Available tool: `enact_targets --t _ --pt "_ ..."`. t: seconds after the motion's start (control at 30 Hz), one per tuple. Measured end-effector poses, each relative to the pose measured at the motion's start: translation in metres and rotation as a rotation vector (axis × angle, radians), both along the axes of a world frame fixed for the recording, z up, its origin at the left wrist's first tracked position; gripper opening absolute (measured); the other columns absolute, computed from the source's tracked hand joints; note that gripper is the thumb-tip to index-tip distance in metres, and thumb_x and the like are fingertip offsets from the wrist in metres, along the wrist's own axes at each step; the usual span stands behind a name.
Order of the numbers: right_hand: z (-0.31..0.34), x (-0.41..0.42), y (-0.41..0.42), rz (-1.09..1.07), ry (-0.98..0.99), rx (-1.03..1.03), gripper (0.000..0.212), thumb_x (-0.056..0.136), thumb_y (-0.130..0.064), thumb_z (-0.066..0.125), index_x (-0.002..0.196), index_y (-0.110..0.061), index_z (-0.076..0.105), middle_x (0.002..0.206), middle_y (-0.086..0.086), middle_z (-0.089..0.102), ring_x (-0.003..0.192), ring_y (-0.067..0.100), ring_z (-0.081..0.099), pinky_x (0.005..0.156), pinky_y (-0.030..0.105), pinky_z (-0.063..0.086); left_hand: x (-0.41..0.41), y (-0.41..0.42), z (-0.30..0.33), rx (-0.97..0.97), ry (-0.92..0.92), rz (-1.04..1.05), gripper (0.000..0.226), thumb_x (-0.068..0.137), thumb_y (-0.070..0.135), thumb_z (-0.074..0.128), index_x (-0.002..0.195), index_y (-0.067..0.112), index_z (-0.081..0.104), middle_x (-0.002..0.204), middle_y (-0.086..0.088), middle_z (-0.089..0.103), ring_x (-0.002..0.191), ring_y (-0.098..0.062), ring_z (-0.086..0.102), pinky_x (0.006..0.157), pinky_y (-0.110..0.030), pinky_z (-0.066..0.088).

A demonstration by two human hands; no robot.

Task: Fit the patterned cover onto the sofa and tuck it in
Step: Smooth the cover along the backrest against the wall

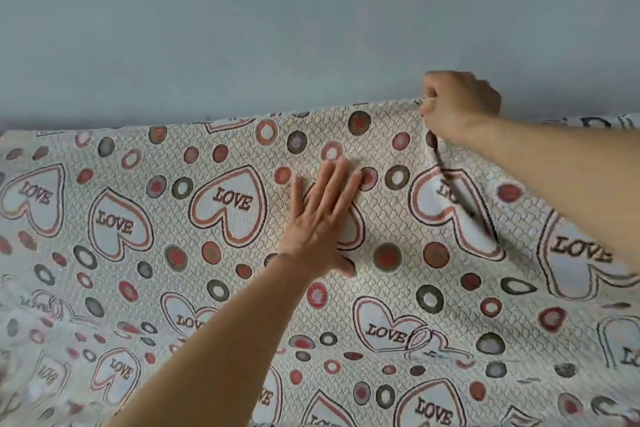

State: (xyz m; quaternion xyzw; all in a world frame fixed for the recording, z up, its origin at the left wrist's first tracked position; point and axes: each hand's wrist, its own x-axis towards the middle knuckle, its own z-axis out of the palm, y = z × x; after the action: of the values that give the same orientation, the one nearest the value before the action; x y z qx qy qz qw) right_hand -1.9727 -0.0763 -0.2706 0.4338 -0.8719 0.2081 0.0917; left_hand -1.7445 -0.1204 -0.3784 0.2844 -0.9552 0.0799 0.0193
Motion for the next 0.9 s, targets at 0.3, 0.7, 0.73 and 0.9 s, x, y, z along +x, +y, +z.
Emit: enact_targets --t 0.3,0.7,0.73,0.9 --pt "-0.042 -0.015 -0.021 -0.075 -0.040 0.275 0.003 0.090 -0.013 0.055 0.093 -0.013 0.054 0.100 0.011 0.061 0.085 0.029 0.055 0.066 0.031 0.037 -0.014 -0.009 0.008 0.077 0.022 -0.014 0.156 0.043 0.080 0.072 0.141 0.024 -0.036 0.153 0.004 -0.035 0.138 -0.017 -0.035 0.112 -0.055 -0.018" --pt "-0.047 -0.038 -0.040 -0.127 -0.177 0.267 0.024 0.087 -0.026 0.066 0.101 -0.007 0.062 0.109 0.016 0.064 0.099 0.035 0.060 0.081 0.035 0.047 -0.049 -0.002 0.004 0.035 0.005 -0.107 0.158 0.040 0.080 0.074 0.148 0.018 -0.023 0.158 -0.001 -0.022 0.144 -0.021 -0.025 0.116 -0.051 -0.012" --pt "-0.047 -0.039 -0.040 -0.136 -0.206 0.256 0.027 0.085 -0.029 0.068 0.101 -0.007 0.063 0.110 0.016 0.064 0.099 0.035 0.060 0.083 0.035 0.047 -0.051 -0.003 0.004 0.058 0.009 -0.099 0.158 0.039 0.079 0.075 0.149 0.019 -0.022 0.159 0.001 -0.020 0.144 -0.020 -0.024 0.116 -0.051 -0.011" --pt "-0.052 -0.039 -0.040 -0.141 -0.237 0.256 0.026 0.088 -0.028 0.065 0.097 -0.004 0.060 0.109 0.018 0.064 0.099 0.035 0.060 0.075 0.033 0.043 -0.058 -0.006 0.006 0.122 0.020 -0.057 0.155 0.039 0.073 0.080 0.150 0.023 -0.016 0.160 0.007 -0.015 0.145 -0.016 -0.021 0.118 -0.049 -0.010"
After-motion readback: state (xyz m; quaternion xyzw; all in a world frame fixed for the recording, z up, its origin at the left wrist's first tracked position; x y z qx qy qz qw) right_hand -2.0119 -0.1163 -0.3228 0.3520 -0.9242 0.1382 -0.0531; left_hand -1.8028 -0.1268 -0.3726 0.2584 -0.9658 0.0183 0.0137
